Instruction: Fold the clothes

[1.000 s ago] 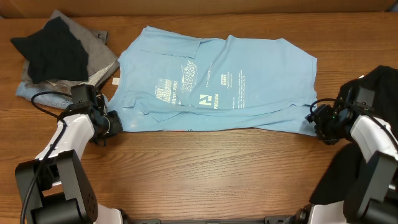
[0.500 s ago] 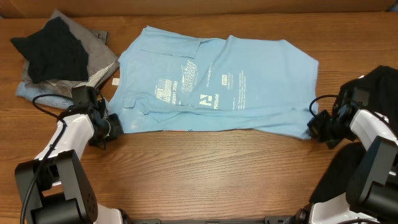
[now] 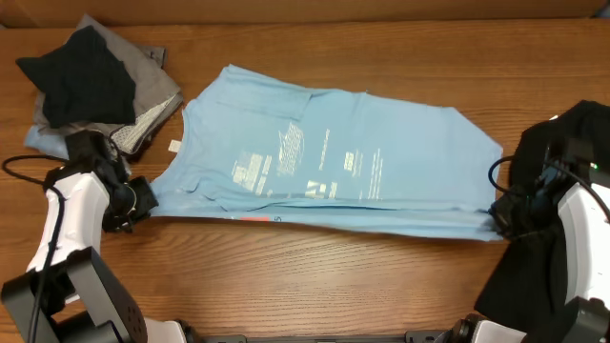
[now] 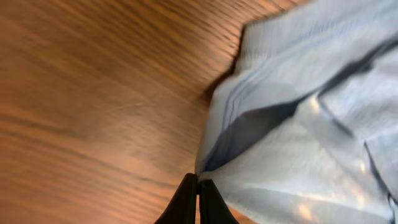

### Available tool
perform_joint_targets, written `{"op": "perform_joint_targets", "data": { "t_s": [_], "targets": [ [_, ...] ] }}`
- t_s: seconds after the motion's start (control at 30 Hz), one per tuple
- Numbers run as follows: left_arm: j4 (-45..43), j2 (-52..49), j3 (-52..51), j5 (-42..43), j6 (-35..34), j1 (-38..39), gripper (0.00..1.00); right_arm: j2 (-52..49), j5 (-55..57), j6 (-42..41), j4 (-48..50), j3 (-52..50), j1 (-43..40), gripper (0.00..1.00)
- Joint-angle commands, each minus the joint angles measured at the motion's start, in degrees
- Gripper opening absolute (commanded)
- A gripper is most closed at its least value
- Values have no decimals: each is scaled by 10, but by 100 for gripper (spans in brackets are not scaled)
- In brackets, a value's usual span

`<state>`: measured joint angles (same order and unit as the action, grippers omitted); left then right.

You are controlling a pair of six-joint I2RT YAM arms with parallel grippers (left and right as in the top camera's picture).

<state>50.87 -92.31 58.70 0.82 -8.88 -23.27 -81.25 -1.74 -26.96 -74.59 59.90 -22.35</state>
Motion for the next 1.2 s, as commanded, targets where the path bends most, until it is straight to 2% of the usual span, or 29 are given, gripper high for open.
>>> {"op": "perform_joint_targets", "data": {
  "t_s": [0.0,0.1,0.13,0.17,0.2,0.3,0.37,0.5,0.63,0.83,0.93,1.07,1.17],
  "targets": [
    [6,26,22,-47,-19,-13,4,5,51,-2,-5,9,1,4],
    [15,35,23,-47,-19,-12,4,5,51,1,-11,8,1,7],
    [20,35,23,-49,-19,-12,4,5,51,4,-14,8,1,14],
    [25,35,23,-51,-19,-12,5,5,52,5,-17,8,1,27],
    [29,35,23,-53,-19,-12,8,5,52,5,-18,8,1,33],
    [31,35,24,-43,-18,-12,36,5,51,4,-10,8,1,54],
    [31,35,31,-21,-14,-12,39,5,47,5,1,8,1,63],
    [29,35,58,87,45,-4,43,5,-31,65,52,8,1,66],
    [10,35,67,161,95,29,51,5,-95,77,94,8,2,67],
    [-25,20,67,186,115,132,55,5,-135,77,156,8,2,66],
    [-73,17,77,187,107,183,63,-1,-182,74,205,8,2,65],
    [-95,0,148,177,93,231,65,-35,-211,58,249,24,2,63],
    [-88,-47,242,162,93,252,68,-80,-211,59,254,65,2,63]
  ]
}}
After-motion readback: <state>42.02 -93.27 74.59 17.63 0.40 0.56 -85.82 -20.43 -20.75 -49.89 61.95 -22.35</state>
